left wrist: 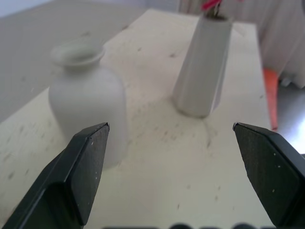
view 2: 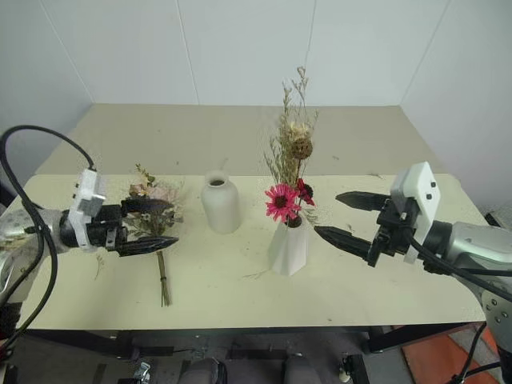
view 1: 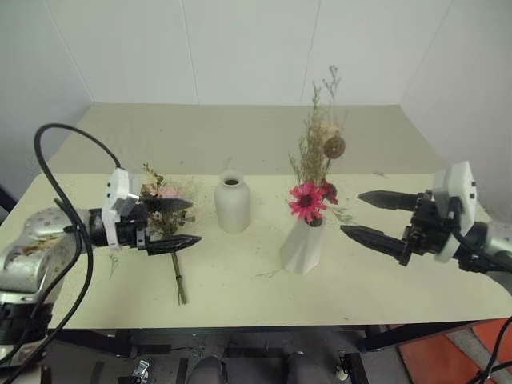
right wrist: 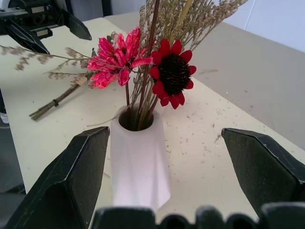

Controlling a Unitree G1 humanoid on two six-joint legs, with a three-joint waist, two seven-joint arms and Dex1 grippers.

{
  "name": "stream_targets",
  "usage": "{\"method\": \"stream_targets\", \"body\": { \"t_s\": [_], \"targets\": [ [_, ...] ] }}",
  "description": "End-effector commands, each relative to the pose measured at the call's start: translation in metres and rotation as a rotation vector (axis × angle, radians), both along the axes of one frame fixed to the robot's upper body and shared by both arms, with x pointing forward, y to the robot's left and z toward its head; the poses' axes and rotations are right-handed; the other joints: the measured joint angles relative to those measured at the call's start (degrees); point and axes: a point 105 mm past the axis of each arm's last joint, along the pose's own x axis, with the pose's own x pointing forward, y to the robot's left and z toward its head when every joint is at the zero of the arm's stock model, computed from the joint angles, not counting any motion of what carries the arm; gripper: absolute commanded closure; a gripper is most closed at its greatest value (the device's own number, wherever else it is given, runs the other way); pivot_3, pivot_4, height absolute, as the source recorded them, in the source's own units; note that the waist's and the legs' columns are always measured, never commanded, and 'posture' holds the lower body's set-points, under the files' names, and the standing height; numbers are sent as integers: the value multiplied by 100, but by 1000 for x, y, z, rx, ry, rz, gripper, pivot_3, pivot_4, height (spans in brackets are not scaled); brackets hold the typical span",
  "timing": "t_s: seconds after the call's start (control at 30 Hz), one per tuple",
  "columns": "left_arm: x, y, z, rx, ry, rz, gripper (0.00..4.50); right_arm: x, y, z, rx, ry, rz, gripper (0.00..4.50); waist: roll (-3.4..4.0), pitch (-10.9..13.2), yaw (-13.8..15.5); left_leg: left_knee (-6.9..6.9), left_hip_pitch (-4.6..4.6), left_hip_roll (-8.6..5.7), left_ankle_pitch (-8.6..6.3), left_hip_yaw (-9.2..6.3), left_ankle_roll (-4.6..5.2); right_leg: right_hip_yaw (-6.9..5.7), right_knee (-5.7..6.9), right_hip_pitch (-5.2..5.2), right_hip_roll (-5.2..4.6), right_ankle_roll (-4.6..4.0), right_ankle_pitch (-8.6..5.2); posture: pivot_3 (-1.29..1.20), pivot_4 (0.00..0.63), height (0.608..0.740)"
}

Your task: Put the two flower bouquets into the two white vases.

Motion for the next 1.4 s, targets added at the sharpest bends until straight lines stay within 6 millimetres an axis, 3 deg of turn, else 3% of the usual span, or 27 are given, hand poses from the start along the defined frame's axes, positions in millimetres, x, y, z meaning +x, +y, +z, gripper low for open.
{"method": "stream_targets", "body": {
  "t_s": [0.03, 0.37, 0.57, 0.83, 1.0, 1.33, 1.4],
  "targets": [
    [3, 17, -8, 146, 30, 203, 0, -3, -12, 20, -50, -95, 2, 23, 0, 0, 6, 0, 0, 0, 0, 0, 0, -1, 0, 0, 0, 0, 0, 0, 150, 740],
    [1, 22, -36, 242, 189, 435, 0, 22, -53, 30, -151, -145, -62, 23, -3, 2, 16, -1, 4, 0, 0, 2, 0, -2, 0, 1, -1, 0, -1, 0, 150, 740],
    [3, 21, -58, 317, 293, 523, 0, 22, -56, 40, -186, -180, -30, 23, -3, 2, 16, -2, 3, -1, 0, 2, 0, 1, 1, 1, -1, 0, 0, 0, 150, 740],
    [10, 1, -74, 298, 339, 533, 0, 15, -56, 58, -231, -217, -3, 23, -3, 2, 19, -1, 6, -2, 0, 1, 0, 0, 3, 4, -1, -1, 0, 0, 150, 740],
    [13, 3, -79, 295, 364, 574, 1052, 8, -56, 60, -245, -218, 3, 0, -2, 1, 19, -1, 8, -4, 0, 2, 0, 1, 3, 6, -3, 0, 0, 0, 150, 740],
    [17, 11, -82, 292, 378, 648, 4170, 0, -56, 57, -252, -194, -3, 0, 0, 0, 19, -1, 18, -5, 0, 2, -1, 4, 5, 15, -3, 0, 0, 0, 150, 740],
    [21, 16, -80, 291, 369, 689, 4381, 0, -57, 57, -252, -191, -7, 0, 1, -1, 25, -1, 21, -6, 0, 2, 0, 4, 6, 17, -3, 0, 0, 0, 150, 740]
  ]
}}
